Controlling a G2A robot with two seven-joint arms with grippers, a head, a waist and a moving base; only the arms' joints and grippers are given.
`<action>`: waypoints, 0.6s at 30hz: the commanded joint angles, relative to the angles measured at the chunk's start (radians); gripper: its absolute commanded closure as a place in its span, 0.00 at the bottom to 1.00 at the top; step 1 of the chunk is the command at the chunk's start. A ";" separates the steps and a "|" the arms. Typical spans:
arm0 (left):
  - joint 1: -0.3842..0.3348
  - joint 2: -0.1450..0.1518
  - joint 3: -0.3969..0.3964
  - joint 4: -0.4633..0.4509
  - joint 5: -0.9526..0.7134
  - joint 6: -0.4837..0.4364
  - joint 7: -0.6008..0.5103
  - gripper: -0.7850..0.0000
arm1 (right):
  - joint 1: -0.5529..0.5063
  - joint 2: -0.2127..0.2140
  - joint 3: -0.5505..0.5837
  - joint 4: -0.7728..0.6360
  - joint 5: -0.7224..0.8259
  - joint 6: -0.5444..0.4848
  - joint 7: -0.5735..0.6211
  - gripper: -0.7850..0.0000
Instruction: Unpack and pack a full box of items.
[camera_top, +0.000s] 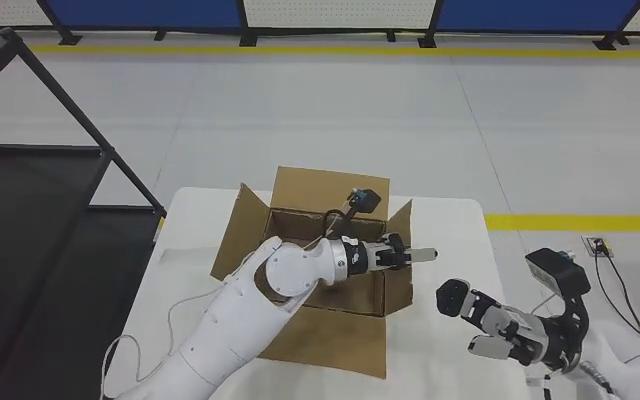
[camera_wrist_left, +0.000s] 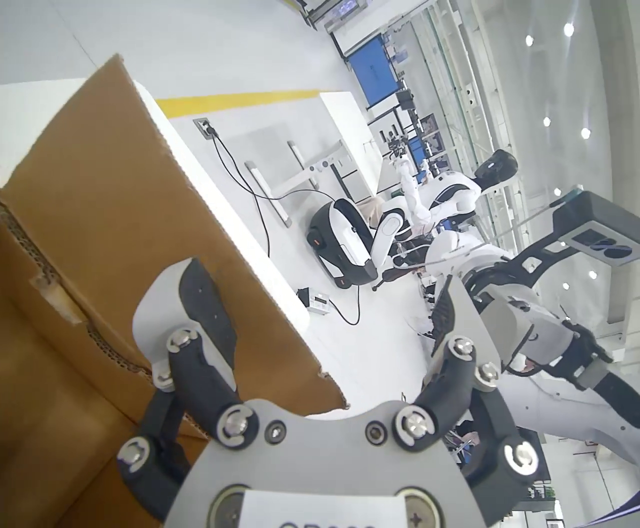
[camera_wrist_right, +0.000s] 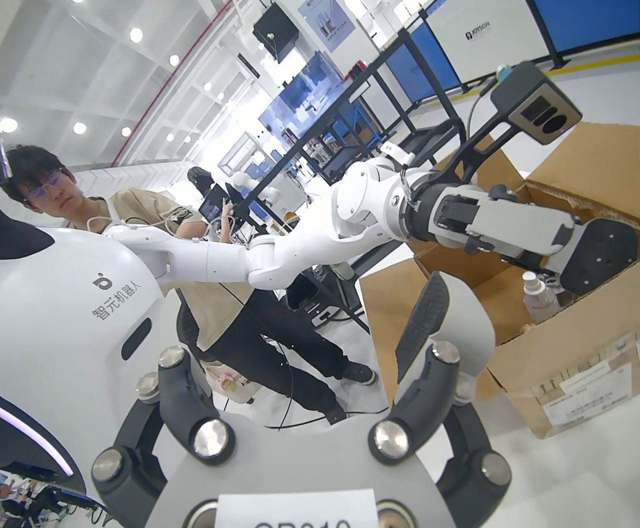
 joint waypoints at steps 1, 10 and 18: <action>-0.011 -0.015 0.027 0.037 -0.007 -0.003 0.003 0.00 | 0.002 0.013 -0.011 0.011 -0.016 0.007 0.007 0.00; -0.040 -0.057 0.073 0.157 -0.017 -0.051 -0.001 0.00 | 0.020 0.064 -0.023 0.103 -0.034 0.039 0.039 0.00; -0.034 -0.062 0.042 0.154 -0.049 -0.058 -0.042 0.00 | 0.066 0.096 -0.075 0.217 -0.082 0.050 0.050 0.00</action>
